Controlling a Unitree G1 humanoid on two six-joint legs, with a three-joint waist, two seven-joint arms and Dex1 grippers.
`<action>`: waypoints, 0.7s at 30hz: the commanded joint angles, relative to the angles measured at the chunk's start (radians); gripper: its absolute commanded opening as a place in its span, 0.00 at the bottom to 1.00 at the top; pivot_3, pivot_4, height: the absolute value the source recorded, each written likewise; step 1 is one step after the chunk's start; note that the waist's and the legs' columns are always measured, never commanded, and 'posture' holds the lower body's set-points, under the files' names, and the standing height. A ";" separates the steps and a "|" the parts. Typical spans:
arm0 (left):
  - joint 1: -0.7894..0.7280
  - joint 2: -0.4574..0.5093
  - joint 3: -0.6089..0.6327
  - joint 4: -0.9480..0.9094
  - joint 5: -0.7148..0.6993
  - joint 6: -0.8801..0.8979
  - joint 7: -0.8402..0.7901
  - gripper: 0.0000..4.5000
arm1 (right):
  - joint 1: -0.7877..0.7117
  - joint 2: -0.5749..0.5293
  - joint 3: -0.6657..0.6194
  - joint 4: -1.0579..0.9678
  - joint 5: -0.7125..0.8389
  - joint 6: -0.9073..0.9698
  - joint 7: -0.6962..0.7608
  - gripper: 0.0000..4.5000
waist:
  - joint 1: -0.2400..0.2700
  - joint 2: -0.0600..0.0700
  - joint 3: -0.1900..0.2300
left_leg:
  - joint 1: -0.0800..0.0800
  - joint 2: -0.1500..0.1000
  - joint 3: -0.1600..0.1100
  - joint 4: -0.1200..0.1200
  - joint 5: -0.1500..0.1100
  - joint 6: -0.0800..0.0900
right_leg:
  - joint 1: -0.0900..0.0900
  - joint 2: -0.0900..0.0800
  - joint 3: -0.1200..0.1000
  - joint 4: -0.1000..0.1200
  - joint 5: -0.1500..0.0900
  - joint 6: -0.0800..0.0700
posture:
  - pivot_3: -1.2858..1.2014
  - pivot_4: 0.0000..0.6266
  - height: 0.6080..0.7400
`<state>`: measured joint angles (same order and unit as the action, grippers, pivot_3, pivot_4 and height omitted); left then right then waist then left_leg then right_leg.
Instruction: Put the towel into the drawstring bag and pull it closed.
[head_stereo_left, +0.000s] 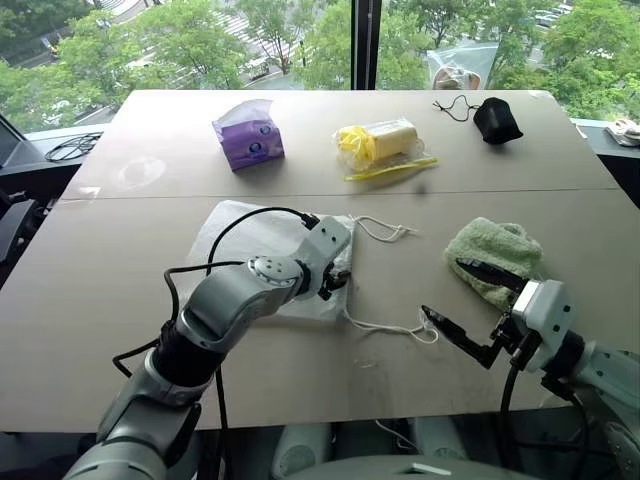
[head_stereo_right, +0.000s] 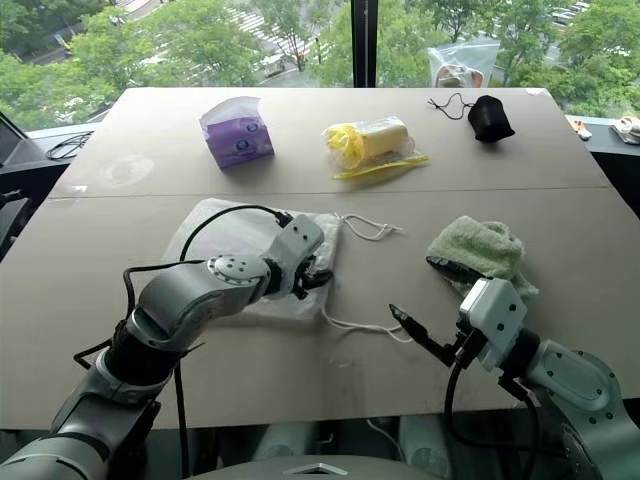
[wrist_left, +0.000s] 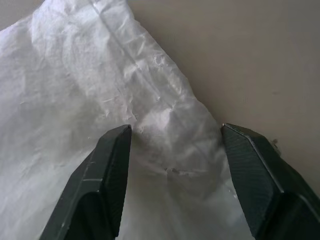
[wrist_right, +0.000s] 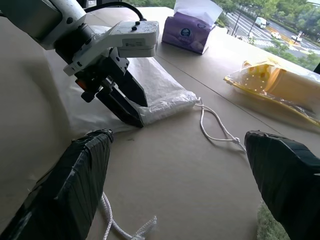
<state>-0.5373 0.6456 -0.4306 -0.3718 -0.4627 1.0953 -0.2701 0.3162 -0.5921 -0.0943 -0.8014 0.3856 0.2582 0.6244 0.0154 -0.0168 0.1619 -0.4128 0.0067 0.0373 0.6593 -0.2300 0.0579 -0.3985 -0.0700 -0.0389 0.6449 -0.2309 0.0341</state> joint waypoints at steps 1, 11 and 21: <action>0.008 0.146 -0.062 0.179 0.157 -0.370 -0.291 0.18 | -0.009 0.012 0.011 -0.041 -0.009 -0.004 -0.022 1.00 | -0.003 0.001 0.000 | 0.000 0.000 0.000 0.000 0.000 0.000 | 0.000 0.000 0.000 0.000 0.000 0.000 | 0.52 0.24 1.00; -0.274 0.195 0.068 0.966 0.214 -1.019 -1.057 0.01 | -0.038 0.034 0.044 -0.015 -0.038 -0.017 -0.033 1.00 | 0.001 0.002 -0.001 | -0.013 0.001 0.004 0.000 0.000 0.001 | -0.014 0.000 0.000 0.000 0.001 -0.002 | 0.52 0.24 1.00; -0.152 0.265 0.288 0.720 0.185 -0.711 -0.985 0.61 | -0.040 0.058 0.095 -0.007 -0.068 -0.033 -0.031 1.00 | -0.006 0.000 0.000 | -0.019 0.000 0.010 0.009 -0.005 0.009 | -0.016 0.005 0.002 0.001 0.000 0.009 | 0.52 0.24 1.00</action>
<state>-0.7539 0.8987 -0.2114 0.5125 -0.2619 0.2943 -1.3653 0.2780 -0.5374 -0.0039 -0.7931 0.3182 0.2540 0.5898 0.0097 -0.0168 0.1621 -0.4323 0.0069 0.0464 0.6687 -0.2352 0.0667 -0.4145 -0.0670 -0.0357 0.6456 -0.2307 0.0430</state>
